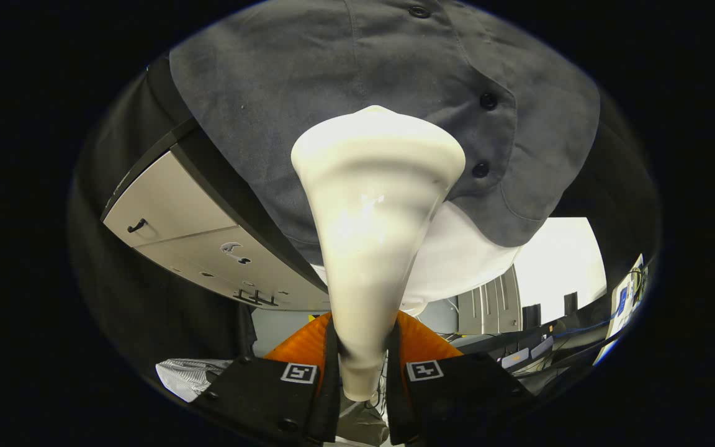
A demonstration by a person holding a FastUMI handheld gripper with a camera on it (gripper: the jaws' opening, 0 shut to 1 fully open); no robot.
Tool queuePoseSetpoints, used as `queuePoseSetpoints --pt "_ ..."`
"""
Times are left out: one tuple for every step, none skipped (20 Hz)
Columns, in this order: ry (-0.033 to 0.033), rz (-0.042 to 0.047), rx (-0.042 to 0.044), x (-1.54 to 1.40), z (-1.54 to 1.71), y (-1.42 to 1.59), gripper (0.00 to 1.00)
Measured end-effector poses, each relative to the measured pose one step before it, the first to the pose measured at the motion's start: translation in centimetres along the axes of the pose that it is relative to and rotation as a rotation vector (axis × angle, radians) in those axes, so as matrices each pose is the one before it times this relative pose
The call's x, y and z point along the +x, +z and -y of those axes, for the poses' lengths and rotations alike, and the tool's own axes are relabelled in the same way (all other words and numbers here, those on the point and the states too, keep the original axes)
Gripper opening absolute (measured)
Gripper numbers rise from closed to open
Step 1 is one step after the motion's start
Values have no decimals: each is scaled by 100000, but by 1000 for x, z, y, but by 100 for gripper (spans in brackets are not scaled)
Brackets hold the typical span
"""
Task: Iron the clothes twice with a garment steamer, once on the left side and once on the right side.
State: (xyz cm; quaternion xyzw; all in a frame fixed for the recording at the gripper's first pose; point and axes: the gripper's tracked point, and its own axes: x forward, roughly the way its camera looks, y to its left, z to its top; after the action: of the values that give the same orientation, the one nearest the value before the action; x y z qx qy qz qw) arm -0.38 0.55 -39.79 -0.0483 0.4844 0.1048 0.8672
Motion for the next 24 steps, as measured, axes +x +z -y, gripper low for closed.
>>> queuePoseSetpoints --pt "435 1206 -63 -669 -2 374 38" --pt "232 1527 81 -823 149 458 38" --pt "0 1851 250 -863 206 690 38" --pt "-122 1901 322 -882 193 684 38" --pt "-99 1827 110 -910 206 855 38" --pt "-297 1900 -239 -813 232 853 38" --pt "-346 1979 -363 -902 207 901 38" --pt "-77 2088 -260 -792 124 1005 38" --pt "93 2147 75 -769 11 1024 38" --pt "82 2199 -80 -813 -50 1080 38" --pt "177 2118 -593 -766 -23 1159 38" --pt "21 2279 -692 -719 104 1130 38" --pt "-43 2310 -682 -720 105 1361 38" --pt "111 2135 -407 -635 80 1212 38" --pt "-152 1907 -331 -488 121 1191 38" --pt "-289 1863 -461 -436 260 1208 38" --pt "-276 1905 -170 -370 277 1191 38" --pt "-439 1754 -13 -360 282 1078 38" --pt "-363 1856 -27 -368 233 1085 38" --pt "-179 1672 -186 -320 284 962 38" --pt "123 1279 -354 -312 189 854 38" --pt "101 1347 -133 -204 224 883 38" --pt "-11 1159 -337 -206 321 910 38" --pt "-107 1362 -74 -196 252 790 38"
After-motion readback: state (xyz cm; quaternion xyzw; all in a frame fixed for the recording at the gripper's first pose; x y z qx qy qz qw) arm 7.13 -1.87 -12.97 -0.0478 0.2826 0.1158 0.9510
